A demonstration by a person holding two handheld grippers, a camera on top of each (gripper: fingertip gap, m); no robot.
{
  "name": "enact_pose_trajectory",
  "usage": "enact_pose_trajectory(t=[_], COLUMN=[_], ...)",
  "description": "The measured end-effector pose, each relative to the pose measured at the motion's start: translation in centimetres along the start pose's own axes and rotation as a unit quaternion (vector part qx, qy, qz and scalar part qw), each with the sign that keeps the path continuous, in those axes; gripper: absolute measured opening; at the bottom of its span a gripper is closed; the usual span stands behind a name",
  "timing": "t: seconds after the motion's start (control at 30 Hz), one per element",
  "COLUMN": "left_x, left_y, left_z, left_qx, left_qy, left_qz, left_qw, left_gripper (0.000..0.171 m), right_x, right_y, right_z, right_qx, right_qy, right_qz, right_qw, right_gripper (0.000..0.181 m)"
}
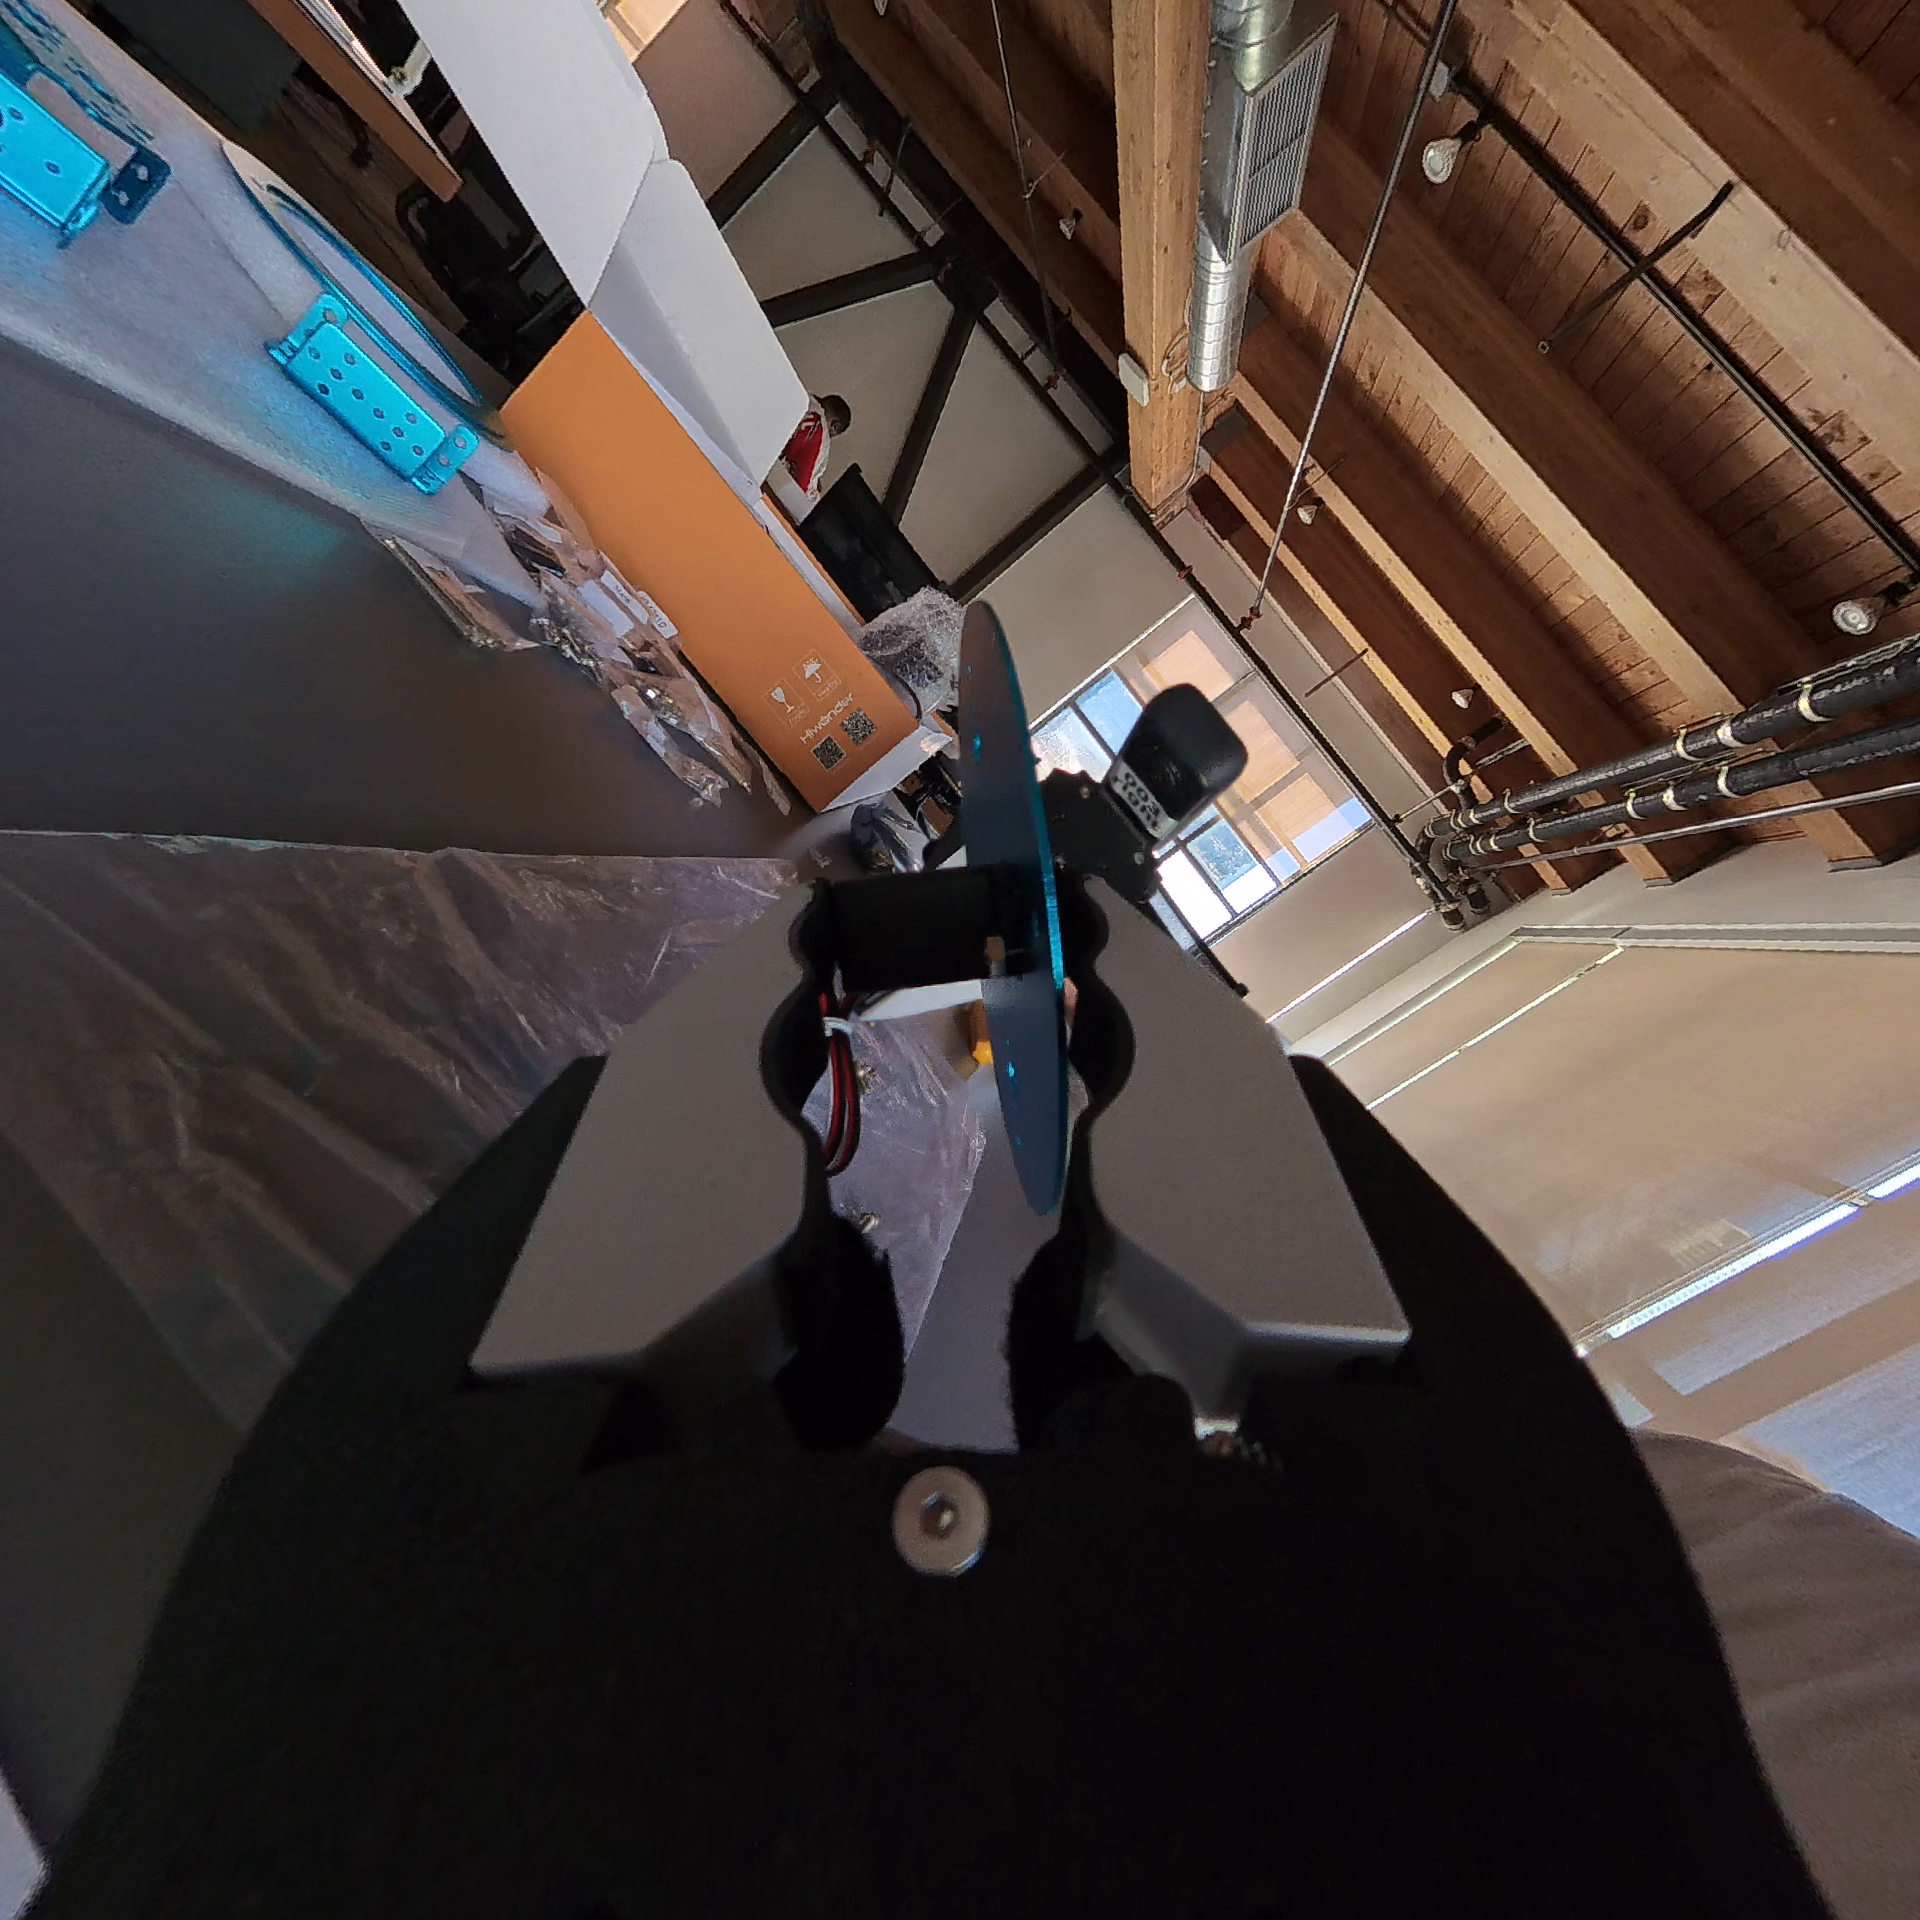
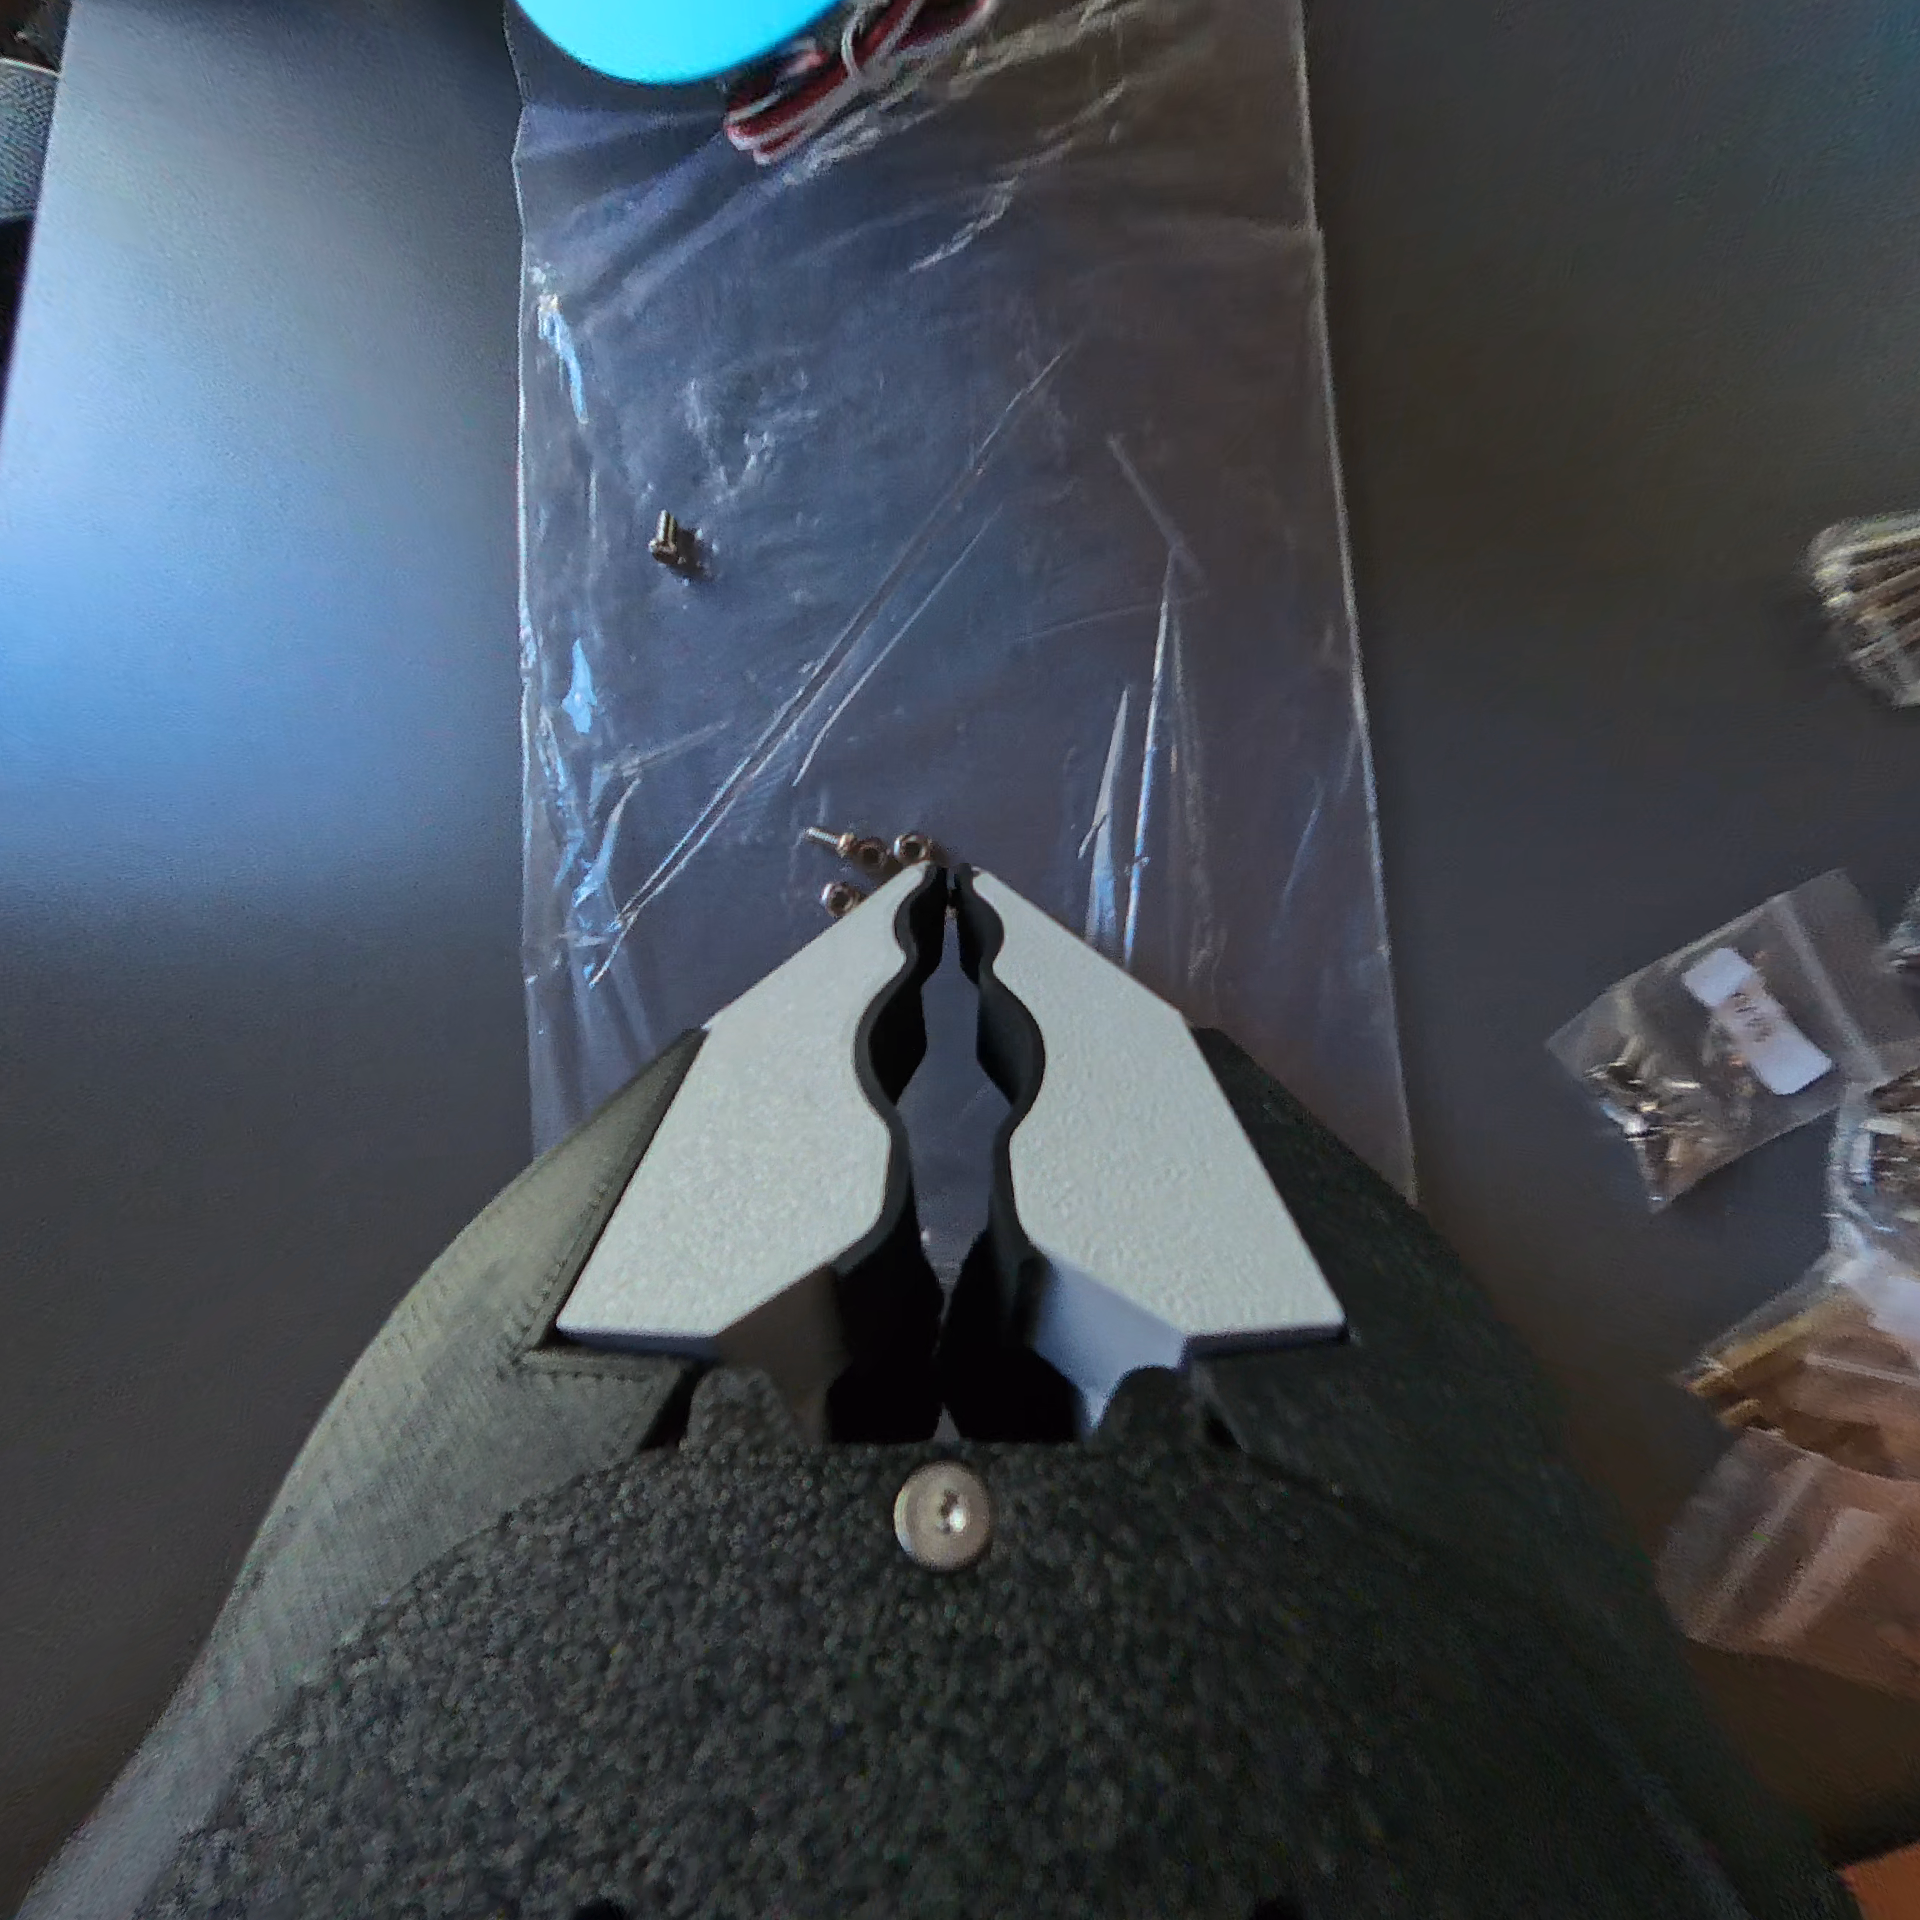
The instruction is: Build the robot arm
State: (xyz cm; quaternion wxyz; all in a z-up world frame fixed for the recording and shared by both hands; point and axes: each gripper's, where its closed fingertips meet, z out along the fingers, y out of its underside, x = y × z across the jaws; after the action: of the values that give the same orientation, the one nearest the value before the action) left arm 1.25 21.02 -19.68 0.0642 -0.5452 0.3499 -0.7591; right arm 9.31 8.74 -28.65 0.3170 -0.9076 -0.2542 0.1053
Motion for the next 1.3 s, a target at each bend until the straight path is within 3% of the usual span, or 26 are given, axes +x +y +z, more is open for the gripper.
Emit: enact_pose_trajectory(t=[0.13,0.3,0.43,0.6,0.63,0.77,0.9,1.17,1.3], left_x=[0.3,0.8,1.3,1.1,1.1,1.3,1.4,0.7,0.4], left_y=[-0.3,0.4,0.0,0.1,0.2,0.5,0.2,0.4,0.4], left_z=[-0.3,0.3,1.2,1.4,1.3,1.5,1.3,1.1,0.9], left_qx=[0.014,0.025,0.065,0.121,0.131,0.141,0.145,0.15,0.153], left_qy=[0.018,0.035,0.032,-0.018,-0.023,-0.019,-0.05,-0.043,-0.038], left_qz=[-0.032,-0.101,-0.117,-0.069,-0.062,-0.06,-0.024,-0.063,-0.08], left_qw=[0.999,0.994,0.99,0.99,0.989,0.988,0.988,0.986,0.984], left_gripper=[0.043,0.043,0.043,0.043,0.043,0.043,0.043,0.043,0.043], right_x=[0.9,-1.8,-3.8,-2.3,-2.2,-1.5,-0.9,-0.6,-0.7], right_y=[-5.2,-13.9,-16.1,-16.1,-16.1,-15.5,-15.6,-15.9,-15.9], right_z=[-2.2,-6.6,-5.2,-4.4,-4.5,-2.9,-2.3,-1.4,-1.0], right_qx=[0.1,0.263,0.243,0.216,0.222,0.211,0.208,0.2,0.199], right_qy=[0.139,0.321,0.359,0.445,0.45,0.421,0.406,0.405,0.388], right_qz=[-0.127,-0.281,-0.388,-0.443,-0.44,-0.416,-0.403,-0.408,-0.396], right_qw=[0.977,0.865,0.813,0.748,0.745,0.778,0.793,0.794,0.809], right_gripper=[0.001,0.001,0.0,0.0,0.0,0.0,0.0,0.0,0.0])
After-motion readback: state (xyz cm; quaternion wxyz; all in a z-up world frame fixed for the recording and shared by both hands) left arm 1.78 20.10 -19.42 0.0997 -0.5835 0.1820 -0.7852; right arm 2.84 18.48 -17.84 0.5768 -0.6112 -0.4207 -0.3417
